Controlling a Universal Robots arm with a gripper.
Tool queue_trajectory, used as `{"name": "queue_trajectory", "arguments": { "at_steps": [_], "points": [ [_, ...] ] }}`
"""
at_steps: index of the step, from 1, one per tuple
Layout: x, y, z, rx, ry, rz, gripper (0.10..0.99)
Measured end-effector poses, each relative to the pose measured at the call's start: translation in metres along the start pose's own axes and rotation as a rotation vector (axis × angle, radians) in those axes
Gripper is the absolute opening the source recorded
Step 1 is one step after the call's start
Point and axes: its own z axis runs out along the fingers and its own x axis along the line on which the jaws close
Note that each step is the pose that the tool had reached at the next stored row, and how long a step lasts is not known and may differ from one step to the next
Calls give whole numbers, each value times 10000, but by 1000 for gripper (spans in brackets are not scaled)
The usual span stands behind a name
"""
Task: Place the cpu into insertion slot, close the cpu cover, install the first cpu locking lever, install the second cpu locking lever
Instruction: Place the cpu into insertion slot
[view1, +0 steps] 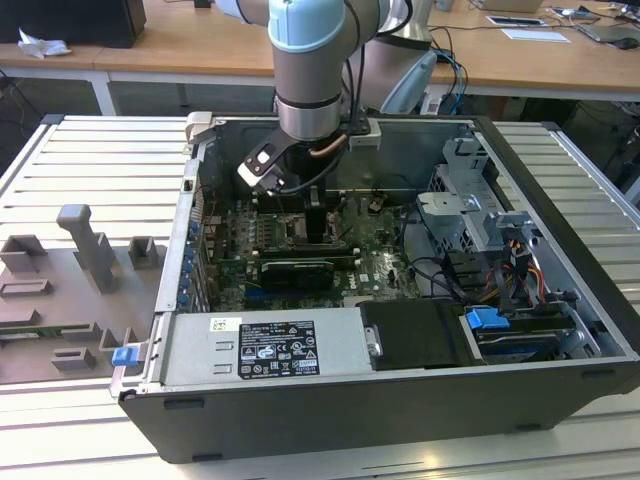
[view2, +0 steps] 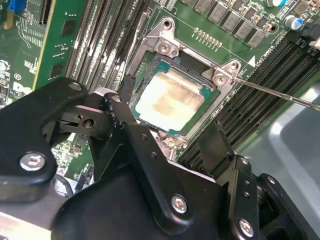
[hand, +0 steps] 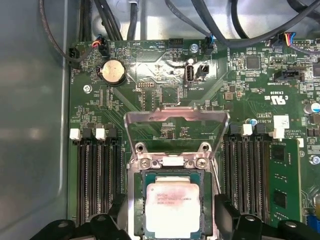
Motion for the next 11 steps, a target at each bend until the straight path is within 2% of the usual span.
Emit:
{"name": "queue_trajectory", "arguments": {
  "at_steps": [5, 6, 11],
  "points": [
    [5, 16, 36, 22, -1, 9, 765],
    [6, 17, 38, 22, 0, 9, 698],
    [6, 17, 49, 24, -3, 24, 678]
  ]
}}
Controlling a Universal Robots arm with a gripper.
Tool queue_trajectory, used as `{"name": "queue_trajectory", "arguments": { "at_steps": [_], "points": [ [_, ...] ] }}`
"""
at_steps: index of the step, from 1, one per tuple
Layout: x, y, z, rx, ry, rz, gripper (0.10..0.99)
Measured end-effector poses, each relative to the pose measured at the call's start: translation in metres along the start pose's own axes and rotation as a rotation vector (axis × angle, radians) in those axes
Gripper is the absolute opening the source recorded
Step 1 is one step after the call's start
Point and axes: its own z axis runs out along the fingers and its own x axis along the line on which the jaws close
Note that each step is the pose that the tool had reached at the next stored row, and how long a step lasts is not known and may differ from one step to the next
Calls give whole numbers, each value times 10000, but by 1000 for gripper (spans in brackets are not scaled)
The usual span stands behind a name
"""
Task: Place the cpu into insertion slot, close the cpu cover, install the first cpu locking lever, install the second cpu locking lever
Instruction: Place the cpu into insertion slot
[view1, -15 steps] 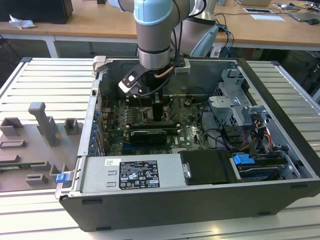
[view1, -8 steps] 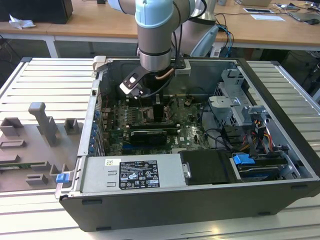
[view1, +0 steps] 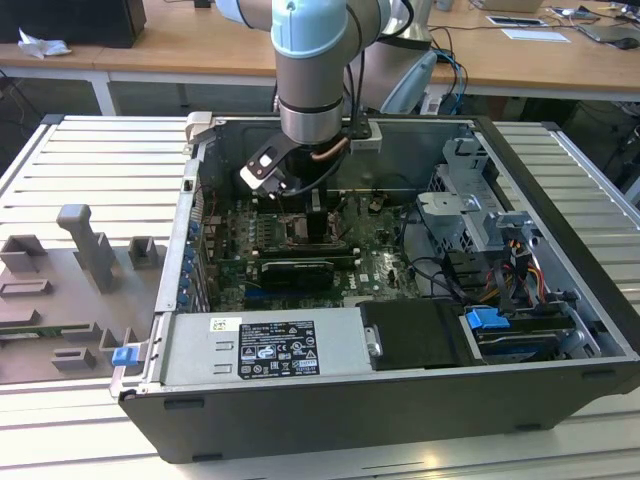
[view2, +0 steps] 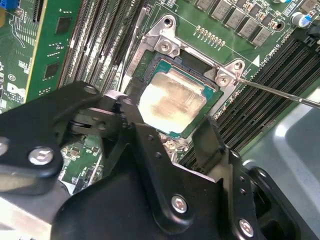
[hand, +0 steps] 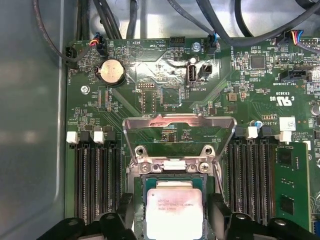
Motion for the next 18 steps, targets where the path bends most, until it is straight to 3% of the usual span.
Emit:
{"name": "queue_trajectory", "arguments": {
  "at_steps": [1, 2, 4, 6, 7, 18],
  "points": [
    [0, 0, 2, 0, 1, 2, 678],
    [0, 0, 3, -1, 1, 4, 612],
    [0, 0, 5, -1, -1, 4, 612],
    [1, 1, 5, -1, -47, -15, 592],
    [0, 1, 2, -2, -96, -73, 541],
    [1, 0, 14, -4, -159, -140, 541]
  ]
}}
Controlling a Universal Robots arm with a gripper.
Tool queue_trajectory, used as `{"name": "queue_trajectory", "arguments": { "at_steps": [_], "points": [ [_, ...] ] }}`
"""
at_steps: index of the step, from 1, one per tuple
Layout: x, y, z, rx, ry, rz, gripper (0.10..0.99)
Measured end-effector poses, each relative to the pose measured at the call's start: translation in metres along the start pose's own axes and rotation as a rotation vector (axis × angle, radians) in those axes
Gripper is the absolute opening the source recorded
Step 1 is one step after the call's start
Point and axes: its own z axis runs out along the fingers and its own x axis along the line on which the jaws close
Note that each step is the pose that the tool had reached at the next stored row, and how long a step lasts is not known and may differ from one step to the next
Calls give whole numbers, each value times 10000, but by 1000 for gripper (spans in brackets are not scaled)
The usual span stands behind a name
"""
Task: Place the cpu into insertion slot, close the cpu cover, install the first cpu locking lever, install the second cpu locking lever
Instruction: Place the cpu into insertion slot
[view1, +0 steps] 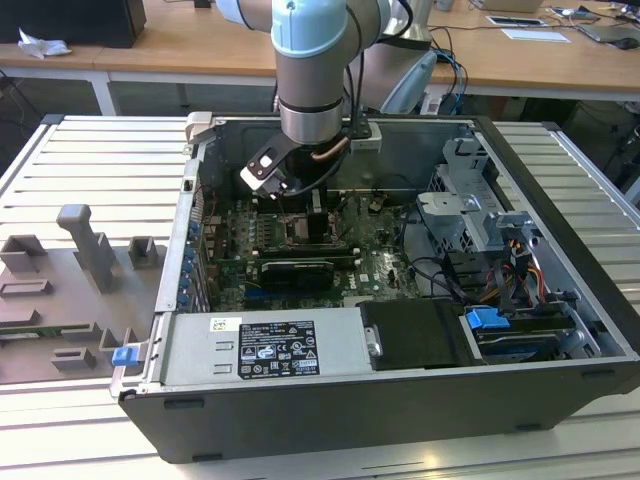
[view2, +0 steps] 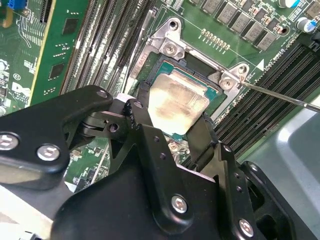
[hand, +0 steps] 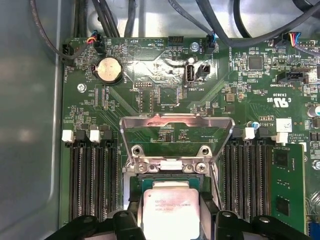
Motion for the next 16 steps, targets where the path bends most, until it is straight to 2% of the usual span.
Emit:
{"name": "queue_trajectory", "arguments": {
  "at_steps": [1, 2, 3, 4, 6, 16],
  "points": [
    [1, 6, -1, 3, -5, 26, 616],
    [2, 11, -64, 3, -5, 26, 616],
    [2, 17, -132, 5, -5, 27, 537],
    [2, 20, -170, 18, -7, 26, 231],
    [2, 22, -185, 20, -7, 26, 106],
    [2, 28, -268, 20, -7, 27, 106]
  ]
}}
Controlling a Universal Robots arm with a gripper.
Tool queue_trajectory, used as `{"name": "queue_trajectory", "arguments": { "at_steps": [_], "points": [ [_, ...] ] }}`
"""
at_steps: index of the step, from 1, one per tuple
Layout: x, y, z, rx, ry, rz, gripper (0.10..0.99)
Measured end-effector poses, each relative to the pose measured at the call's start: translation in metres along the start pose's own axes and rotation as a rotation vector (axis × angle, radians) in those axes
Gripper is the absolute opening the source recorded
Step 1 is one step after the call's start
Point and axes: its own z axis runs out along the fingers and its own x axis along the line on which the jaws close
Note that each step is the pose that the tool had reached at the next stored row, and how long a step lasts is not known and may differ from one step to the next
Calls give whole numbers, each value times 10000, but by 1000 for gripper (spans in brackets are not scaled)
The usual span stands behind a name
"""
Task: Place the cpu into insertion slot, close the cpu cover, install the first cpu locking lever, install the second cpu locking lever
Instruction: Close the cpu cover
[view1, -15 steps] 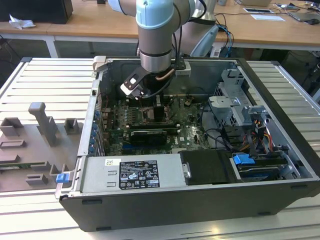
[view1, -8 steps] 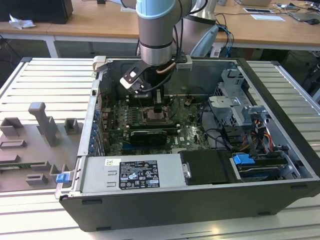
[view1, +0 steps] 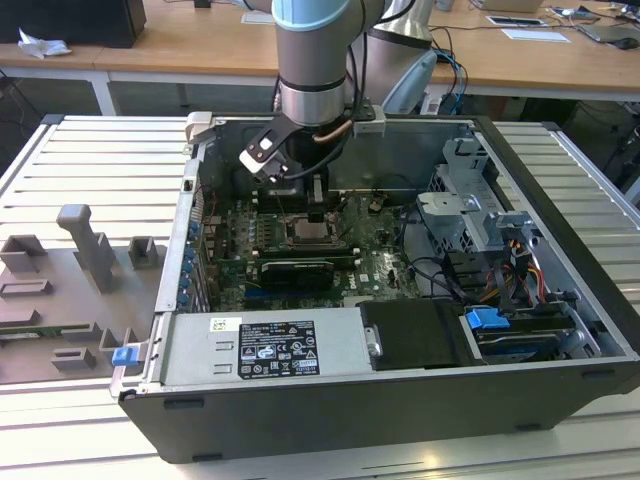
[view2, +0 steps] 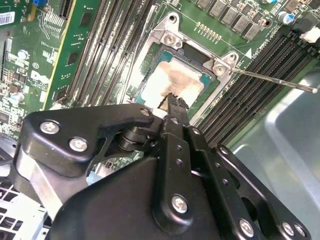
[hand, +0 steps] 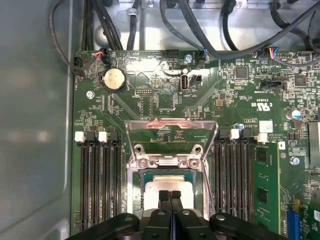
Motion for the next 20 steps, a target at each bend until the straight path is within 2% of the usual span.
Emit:
{"name": "queue_trajectory", "arguments": {
  "at_steps": [2, 3, 9, 10, 12, 14, 15, 16, 19, 20],
  "points": [
    [0, 2, -31, 0, 0, 0, 106],
    [0, 7, -81, 3, 0, -1, 106],
    [0, 134, -92, 281, -3, -2, 106],
    [1, 137, -127, 286, 0, 1, 106],
    [0, 147, -243, 286, 0, 0, 106],
    [0, 165, -477, 286, 1, -1, 106],
    [0, 172, -566, 287, 1, -1, 106],
    [0, 175, -607, 287, 0, -1, 106],
    [-4, 193, -607, 287, 2, 0, 106],
    [-4, 226, -604, 287, 4, -18, 106]
  ]
}}
